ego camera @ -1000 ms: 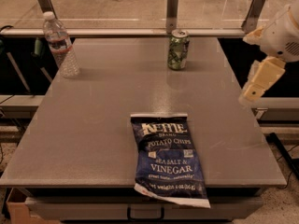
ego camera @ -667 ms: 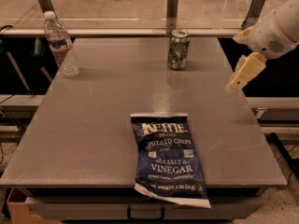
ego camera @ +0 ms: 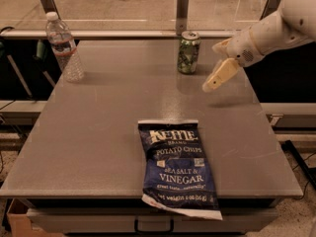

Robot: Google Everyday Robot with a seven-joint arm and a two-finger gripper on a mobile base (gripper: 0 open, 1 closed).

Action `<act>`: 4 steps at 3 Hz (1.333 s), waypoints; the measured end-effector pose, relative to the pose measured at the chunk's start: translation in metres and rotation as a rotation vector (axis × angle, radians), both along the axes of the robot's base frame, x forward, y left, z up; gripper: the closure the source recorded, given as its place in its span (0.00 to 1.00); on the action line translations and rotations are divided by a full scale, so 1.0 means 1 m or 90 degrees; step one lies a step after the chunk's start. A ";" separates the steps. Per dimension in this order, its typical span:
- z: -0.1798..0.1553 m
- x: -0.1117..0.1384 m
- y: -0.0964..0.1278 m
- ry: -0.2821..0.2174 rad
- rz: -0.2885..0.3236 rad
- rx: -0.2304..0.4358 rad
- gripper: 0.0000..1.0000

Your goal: Knock green can over

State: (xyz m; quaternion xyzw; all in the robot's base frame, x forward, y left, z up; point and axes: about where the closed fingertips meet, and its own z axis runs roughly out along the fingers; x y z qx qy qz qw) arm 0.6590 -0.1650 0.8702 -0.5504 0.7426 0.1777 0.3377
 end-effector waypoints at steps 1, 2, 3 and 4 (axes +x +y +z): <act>-0.012 0.023 0.031 0.017 0.020 0.091 0.00; -0.007 0.021 0.068 0.047 0.070 0.192 0.00; 0.013 -0.007 0.095 0.069 0.136 0.247 0.00; 0.049 -0.048 0.118 0.084 0.225 0.299 0.00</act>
Offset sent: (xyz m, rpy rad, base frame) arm 0.0233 0.0893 -0.0005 0.4314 0.1072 0.1540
